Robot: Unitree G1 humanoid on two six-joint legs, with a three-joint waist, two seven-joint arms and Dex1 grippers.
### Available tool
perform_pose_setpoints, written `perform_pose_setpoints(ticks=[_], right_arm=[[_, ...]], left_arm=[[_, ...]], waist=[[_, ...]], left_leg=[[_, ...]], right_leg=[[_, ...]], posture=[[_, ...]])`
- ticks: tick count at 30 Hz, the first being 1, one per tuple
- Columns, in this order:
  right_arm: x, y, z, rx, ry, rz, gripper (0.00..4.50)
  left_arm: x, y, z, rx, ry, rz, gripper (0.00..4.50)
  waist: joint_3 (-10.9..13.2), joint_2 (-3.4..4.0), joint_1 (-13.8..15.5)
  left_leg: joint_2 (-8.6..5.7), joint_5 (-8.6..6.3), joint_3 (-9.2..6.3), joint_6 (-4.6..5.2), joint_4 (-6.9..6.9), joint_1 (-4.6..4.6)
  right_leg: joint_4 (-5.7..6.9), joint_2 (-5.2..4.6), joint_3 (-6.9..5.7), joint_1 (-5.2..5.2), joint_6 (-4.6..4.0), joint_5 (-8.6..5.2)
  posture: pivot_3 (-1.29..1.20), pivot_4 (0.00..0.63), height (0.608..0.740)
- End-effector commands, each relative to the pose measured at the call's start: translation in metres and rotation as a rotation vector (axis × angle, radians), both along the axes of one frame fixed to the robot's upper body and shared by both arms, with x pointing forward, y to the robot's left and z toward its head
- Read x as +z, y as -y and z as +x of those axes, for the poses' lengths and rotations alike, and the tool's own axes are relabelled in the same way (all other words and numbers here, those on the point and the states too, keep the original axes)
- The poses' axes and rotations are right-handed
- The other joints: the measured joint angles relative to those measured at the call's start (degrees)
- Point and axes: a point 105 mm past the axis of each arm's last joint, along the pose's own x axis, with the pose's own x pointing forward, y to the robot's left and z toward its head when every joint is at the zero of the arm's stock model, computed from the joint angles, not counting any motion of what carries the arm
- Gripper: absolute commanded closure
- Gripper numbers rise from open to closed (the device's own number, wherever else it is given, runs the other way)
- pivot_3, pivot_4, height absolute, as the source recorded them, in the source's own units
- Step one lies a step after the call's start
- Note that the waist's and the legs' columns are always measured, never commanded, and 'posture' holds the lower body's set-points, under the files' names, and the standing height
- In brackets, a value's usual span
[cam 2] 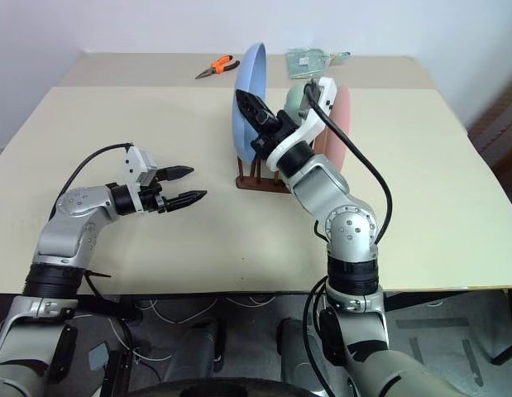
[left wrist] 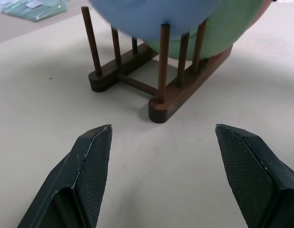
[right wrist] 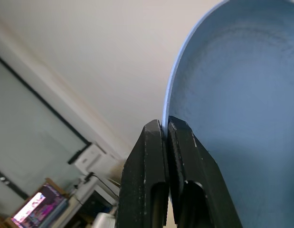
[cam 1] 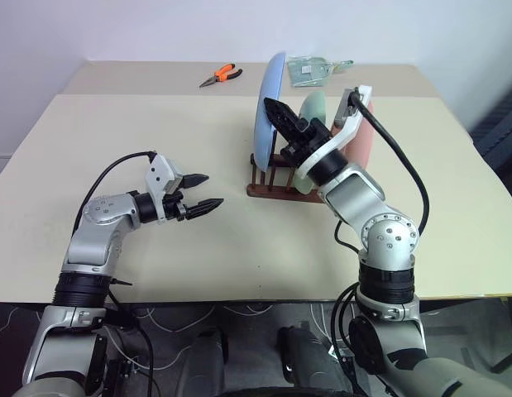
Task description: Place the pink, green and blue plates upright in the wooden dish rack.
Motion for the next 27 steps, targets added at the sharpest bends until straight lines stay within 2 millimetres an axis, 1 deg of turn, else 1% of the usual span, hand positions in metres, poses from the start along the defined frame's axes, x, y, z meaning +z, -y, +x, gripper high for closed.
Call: perform_pose_setpoints(ticks=[1, 2, 3, 4, 5, 6, 11, 13, 14, 15, 16, 17, 18, 19, 20, 21, 24, 25, 27], right_arm=[[0.012, 0.001, -0.002, 0.008, 0.059, -0.019, 3.88], [0.013, 0.001, -0.002, 0.009, 0.067, -0.034, 3.57], [0.014, 0.0, -0.002, 0.006, 0.078, -0.054, 3.04], [0.015, 0.0, -0.002, -0.003, 0.098, -0.086, 2.63], [0.016, 0.0, -0.002, -0.014, 0.12, -0.125, 2.09], [0.019, -0.001, -0.002, -0.024, 0.149, -0.162, 1.66], [0.031, -0.004, -0.007, -0.03, 0.242, -0.246, 1.66], [0.037, -0.006, -0.013, -0.034, 0.309, -0.318, 1.66], [0.042, -0.005, -0.018, -0.058, 0.378, -0.403, 1.66], [0.048, -0.002, -0.025, -0.087, 0.457, -0.482, 1.66], [0.054, 0.006, -0.031, -0.124, 0.518, -0.539, 1.66], [0.058, 0.012, -0.036, -0.148, 0.556, -0.575, 1.66], [0.058, 0.022, -0.038, -0.174, 0.556, -0.604, 1.66], [0.054, 0.031, -0.042, -0.185, 0.556, -0.643, 2.15], [0.047, 0.039, -0.05, -0.181, 0.564, -0.718, 2.4], [0.039, 0.044, -0.057, -0.171, 0.565, -0.791, 2.84], [0.01, 0.06, -0.075, -0.135, 0.526, -0.999, 4.36], [0.002, 0.064, -0.079, -0.126, 0.505, -1.049, 4.44], [-0.014, 0.072, -0.084, -0.125, 0.467, -1.154, 4.44]], left_arm=[[0.012, -0.002, -0.002, 0.004, 0.046, -0.003, 0.94], [0.012, -0.001, -0.002, 0.004, 0.046, -0.004, 0.94], [0.012, -0.001, -0.002, 0.003, 0.046, -0.004, 0.94], [0.012, -0.001, -0.002, 0.003, 0.045, -0.004, 0.94], [0.011, -0.001, -0.002, 0.002, 0.044, -0.004, 0.94], [0.011, -0.001, -0.003, 0.002, 0.043, -0.003, 0.94], [0.01, 0.001, -0.003, -0.003, 0.04, 0.001, 0.94], [0.009, 0.002, -0.003, -0.004, 0.039, 0.004, 0.94], [0.009, 0.002, -0.003, -0.005, 0.04, 0.005, 0.94], [0.009, 0.003, -0.004, -0.007, 0.04, 0.006, 0.94], [0.01, 0.004, -0.004, -0.014, 0.041, 0.006, 0.94], [0.01, 0.005, -0.005, -0.019, 0.042, 0.005, 0.94], [0.011, 0.008, -0.007, -0.032, 0.045, 0.004, 0.94], [0.012, 0.012, -0.009, -0.051, 0.045, 0.001, 0.94], [0.013, 0.019, -0.012, -0.083, 0.049, 0.0, 0.94], [0.014, 0.026, -0.015, -0.111, 0.052, -0.003, 0.94], [0.017, 0.043, -0.02, -0.172, 0.053, -0.025, 0.94], [0.017, 0.046, -0.02, -0.183, 0.052, -0.031, 0.94], [0.016, 0.051, -0.02, -0.201, 0.043, -0.036, 0.94]], waist=[[0.0, 0.0, 0.0], [0.0, 0.0, 0.0], [0.0, 0.0, 0.0], [0.0, 0.01, 0.0], [0.0, 0.02, 0.0], [0.0, 0.03, 0.0], [0.0, 0.03, 0.0], [0.0, 0.03, 0.0], [0.0, 0.04, 0.1], [0.0, 0.05, 0.2], [0.0, 0.05, 0.4], [0.0, 0.04, 0.4], [0.0, 0.03, 0.4], [0.0, 0.01, 0.4], [0.0, -0.01, 0.6], [0.0, -0.03, 0.9], [0.0, -0.02, 0.7], [0.0, -0.02, 0.5], [0.0, 0.0, 0.0]], left_leg=[[0.0, 0.0, 0.0, 0.0, -0.01, 0.0], [0.0, 0.0, 0.0, 0.0, -0.01, -0.01], [0.0, 0.0, 0.0, 0.0, -0.01, -0.01], [0.0, 0.0, 0.0, 0.0, 0.0, -0.01], [0.0, 0.0, 0.0, 0.0, -0.01, -0.01], [0.0, 0.0, 0.0, 0.0, -0.01, -0.01], [0.0, 0.0, 0.0, 0.0, -0.02, -0.01], [0.0, 0.0, 0.01, 0.0, -0.01, -0.04], [0.0, 0.0, 0.01, 0.0, 0.0, -0.05], [0.0, 0.0, 0.01, 0.0, 0.02, -0.08], [-0.02, 0.0, 0.0, 0.0, 0.04, -0.16], [-0.03, 0.0, -0.01, 0.0, 0.06, -0.25], [-0.03, 0.0, -0.01, 0.0, 0.07, -0.31], [-0.04, 0.0, 0.0, 0.0, 0.08, -0.35], [-0.04, 0.0, 0.0, 0.0, 0.08, -0.38], [-0.04, 0.0, -0.02, 0.0, 0.08, -0.4], [-0.09, 0.0, -0.02, 0.0, 0.09, -0.45], [-0.09, 0.0, 0.0, 0.0, 0.1, -0.45], [-0.07, 0.0, 0.04, 0.0, 0.13, -0.38]], right_leg=[[0.0, 0.0, 0.0, 0.0, 0.0, 0.0], [0.0, 0.0, 0.0, -0.01, 0.0, 0.0], [0.0, 0.0, 0.0, -0.01, 0.0, 0.0], [0.0, 0.0, 0.0, -0.01, 0.0, 0.0], [0.0, 0.0, 0.0, -0.02, 0.0, 0.0], [0.0, 0.01, 0.0, -0.02, 0.0, 0.0], [0.0, 0.01, 0.0, -0.04, 0.0, 0.0], [-0.01, 0.01, 0.0, -0.04, 0.0, 0.0], [-0.01, 0.0, 0.01, -0.05, 0.0, 0.0], [-0.01, 0.0, 0.0, -0.06, 0.0, 0.0], [-0.02, -0.01, 0.0, -0.12, 0.0, 0.0], [-0.04, -0.02, -0.01, -0.17, 0.0, 0.0], [-0.07, -0.03, -0.01, -0.21, 0.01, 0.0], [-0.08, -0.05, -0.01, -0.23, 0.01, 0.0], [-0.08, -0.05, -0.01, -0.25, 0.01, 0.0], [-0.09, -0.05, -0.02, -0.25, 0.01, 0.0], [-0.15, -0.15, -0.06, -0.22, 0.0, -0.01], [-0.16, -0.15, -0.05, -0.22, 0.0, -0.01], [-0.11, -0.12, -0.01, -0.23, -0.02, 0.0]], posture=[[0.0, 0.15, 0.732], [0.0, 0.15, 0.732], [0.0, 0.15, 0.732], [0.0, 0.15, 0.732], [0.0, 0.15, 0.732], [0.0, 0.15, 0.732], [0.0, 0.15, 0.732], [0.0, 0.15, 0.732], [0.0, 0.15, 0.732], [0.0, 0.15, 0.732], [0.0, 0.15, 0.732], [0.0, 0.15, 0.732], [0.0, 0.15, 0.732], [0.0, 0.15, 0.732], [0.0, 0.15, 0.732], [0.0, 0.15, 0.732], [0.0, 0.15, 0.732], [0.0, 0.15, 0.732], [0.0, 0.15, 0.732]])
